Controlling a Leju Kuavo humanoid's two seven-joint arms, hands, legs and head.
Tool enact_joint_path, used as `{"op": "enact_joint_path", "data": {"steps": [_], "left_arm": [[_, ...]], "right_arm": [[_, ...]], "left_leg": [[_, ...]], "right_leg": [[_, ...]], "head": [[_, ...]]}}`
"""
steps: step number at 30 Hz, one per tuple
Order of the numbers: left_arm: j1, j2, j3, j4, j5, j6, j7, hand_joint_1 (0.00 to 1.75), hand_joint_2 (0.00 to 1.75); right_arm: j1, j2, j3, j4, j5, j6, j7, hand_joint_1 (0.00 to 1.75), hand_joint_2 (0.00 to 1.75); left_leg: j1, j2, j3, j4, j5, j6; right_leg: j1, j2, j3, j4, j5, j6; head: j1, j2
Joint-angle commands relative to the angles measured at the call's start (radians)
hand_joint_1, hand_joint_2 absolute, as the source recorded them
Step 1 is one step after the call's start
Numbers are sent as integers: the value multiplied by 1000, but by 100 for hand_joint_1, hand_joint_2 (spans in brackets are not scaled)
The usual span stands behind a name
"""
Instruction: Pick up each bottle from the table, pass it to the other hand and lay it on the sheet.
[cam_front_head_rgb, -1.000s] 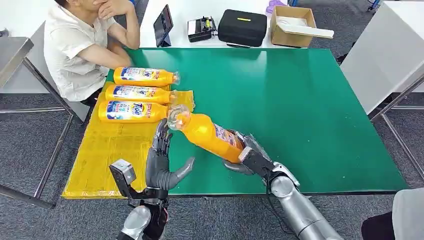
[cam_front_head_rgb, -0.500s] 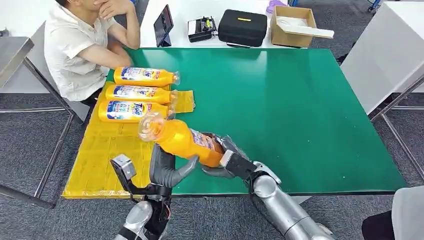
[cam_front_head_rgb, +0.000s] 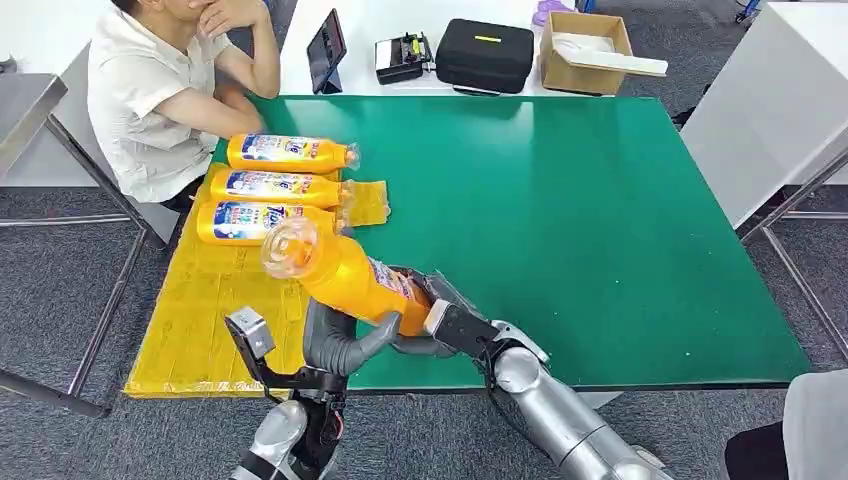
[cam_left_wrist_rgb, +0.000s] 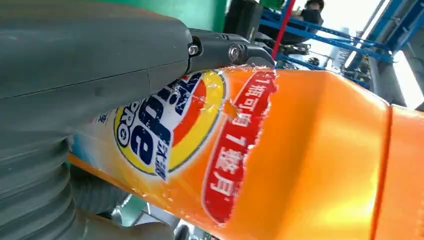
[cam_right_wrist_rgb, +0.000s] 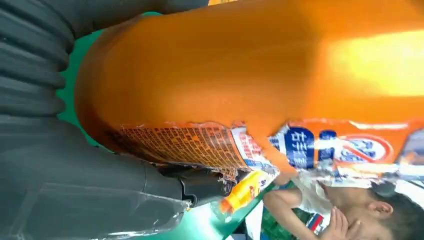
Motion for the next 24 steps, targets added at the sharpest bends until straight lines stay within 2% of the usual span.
{"op": "enact_joint_path", "data": {"steps": [1, 2, 6, 10, 11, 12, 15, 17, 18, 20, 21, 22, 24], "left_arm": [[-50, 11, -47, 55, -38, -7, -19, 3, 175], [-55, 8, -44, 68, -33, -5, -17, 175, 175], [-68, -4, -19, 102, 7, -44, -23, 175, 175], [-67, 1, -1, 97, 45, -86, -9, 175, 175], [-66, 2, -1, 97, 45, -86, -9, 175, 175], [-63, 5, 1, 91, 50, -96, -4, 175, 175], [-54, 11, -1, 76, 73, -136, 15, 175, 175], [-49, 15, -4, 69, 71, -137, 21, 175, 175], [-47, 17, -9, 69, 67, -135, 24, 175, 175], [-47, 17, -9, 70, 66, -134, 25, 175, 175], [-48, 18, -10, 75, 64, -131, 26, 175, 175], [-49, 18, -8, 75, 62, -128, 26, 175, 175], [-48, 18, -8, 73, 62, -126, 26, 175, 175]], "right_arm": [[-81, 0, 90, 113, -14, 19, 6, 173, 175], [-84, -2, 92, 116, -16, 22, 5, 171, 175], [-89, -10, 104, 123, -40, 58, 2, 159, 175], [-81, -9, 102, 144, -46, 45, -3, 155, 175], [-80, -9, 103, 145, -46, 45, -3, 143, 175], [-75, -7, 100, 150, -46, 40, -4, 141, 175], [-63, 3, 85, 158, -51, 23, -19, 166, 175], [-60, 10, 73, 163, -51, 13, -21, 164, 175], [-59, 14, 69, 165, -51, 9, -21, 150, 175], [-60, 15, 68, 166, -51, 7, -21, 150, 175], [-62, 18, 65, 170, -50, 5, -21, 93, 175], [-62, 21, 63, 172, -47, 2, -22, 0, 175], [-60, 23, 61, 171, -35, -12, -24, 0, 175]], "left_leg": [[1, 2, 2, 0, -1, -1], [1, 3, 4, 1, -2, -1], [1, 2, 3, 0, -1, -1], [1, 2, 3, 0, -1, -1], [1, 3, 4, 0, -2, -1], [2, 3, 6, 1, -3, -1], [1, 2, 4, 0, -2, -1], [1, 2, 4, 0, -2, -1], [2, 3, 6, 0, -3, -1], [2, 3, 6, 0, -3, -1], [1, 3, 4, 0, -2, -1], [2, 4, 6, 0, -3, -1], [2, 3, 5, 1, -3, -1]], "right_leg": [[1, 1, 2, 0, -1, -3], [2, 1, 4, 0, -1, -5], [1, 1, 3, -1, -1, -3], [1, 1, 3, -1, -1, -3], [2, 1, 4, -1, -1, -4], [3, 1, 6, -1, -2, -6], [2, 1, 4, -1, -1, -4], [2, 0, 4, -1, -1, -4], [3, 1, 6, -1, -2, -5], [3, 1, 5, -1, -2, -5], [2, 1, 4, -1, -1, -4], [3, 1, 5, -1, -2, -5], [3, 1, 5, -1, -2, -5]], "head": [[0, 0], [0, 0], [0, 0], [0, 0], [0, 0], [0, 0], [0, 0], [0, 0], [0, 0], [0, 0], [0, 0], [0, 0], [0, 0]]}}
